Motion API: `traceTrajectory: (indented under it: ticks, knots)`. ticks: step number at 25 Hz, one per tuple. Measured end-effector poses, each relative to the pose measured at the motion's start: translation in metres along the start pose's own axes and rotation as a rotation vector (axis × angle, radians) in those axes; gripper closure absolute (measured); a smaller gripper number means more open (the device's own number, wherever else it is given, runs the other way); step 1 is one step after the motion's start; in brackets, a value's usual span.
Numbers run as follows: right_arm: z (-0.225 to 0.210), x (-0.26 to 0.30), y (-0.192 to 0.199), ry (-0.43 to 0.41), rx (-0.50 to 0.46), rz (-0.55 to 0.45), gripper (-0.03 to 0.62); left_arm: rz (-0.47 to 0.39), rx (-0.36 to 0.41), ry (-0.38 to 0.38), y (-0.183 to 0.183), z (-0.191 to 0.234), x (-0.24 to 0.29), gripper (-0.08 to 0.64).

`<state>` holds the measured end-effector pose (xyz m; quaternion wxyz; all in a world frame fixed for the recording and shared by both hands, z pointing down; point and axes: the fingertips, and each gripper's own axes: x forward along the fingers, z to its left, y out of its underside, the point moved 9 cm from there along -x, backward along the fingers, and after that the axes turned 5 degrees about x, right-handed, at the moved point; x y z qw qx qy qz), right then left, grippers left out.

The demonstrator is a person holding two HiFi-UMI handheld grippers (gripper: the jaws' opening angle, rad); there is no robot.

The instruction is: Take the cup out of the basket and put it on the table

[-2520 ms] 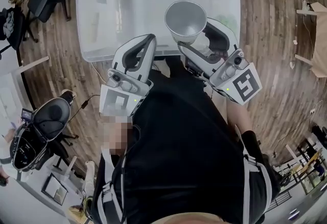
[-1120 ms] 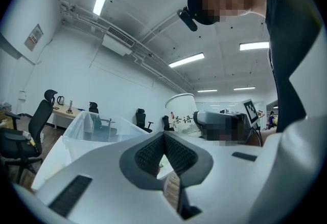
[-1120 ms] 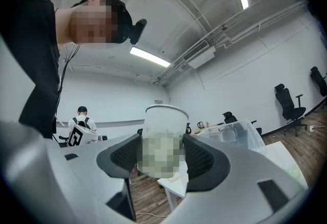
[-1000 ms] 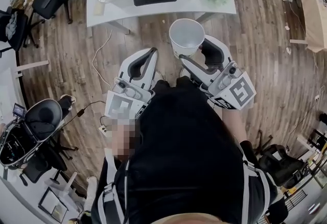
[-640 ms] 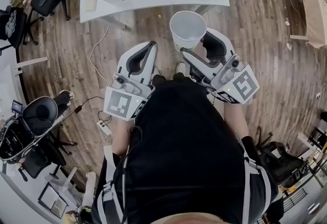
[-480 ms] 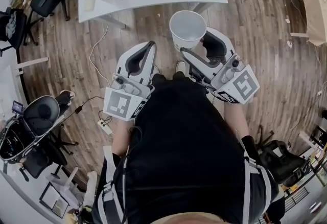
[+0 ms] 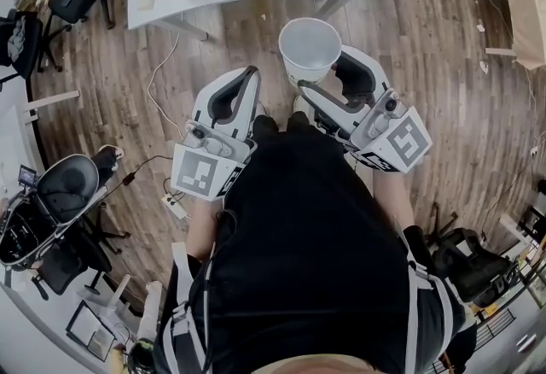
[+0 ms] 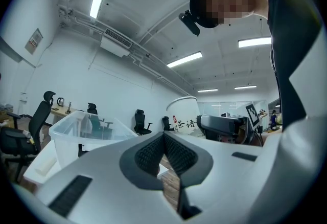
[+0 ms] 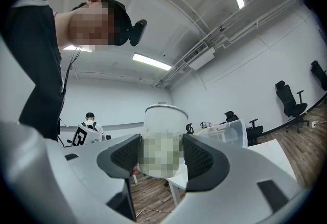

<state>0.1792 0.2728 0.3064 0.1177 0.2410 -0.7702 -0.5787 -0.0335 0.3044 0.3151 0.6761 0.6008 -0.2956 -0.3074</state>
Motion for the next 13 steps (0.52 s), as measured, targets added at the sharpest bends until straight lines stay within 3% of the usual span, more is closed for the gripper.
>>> traceTrajectory:
  ticks: [13]
  knots:
    - [0.013, 0.000, 0.001, 0.002, -0.022, 0.005, 0.318, 0.003, 0.017, 0.014, -0.004, -0.004, -0.007, 0.541]
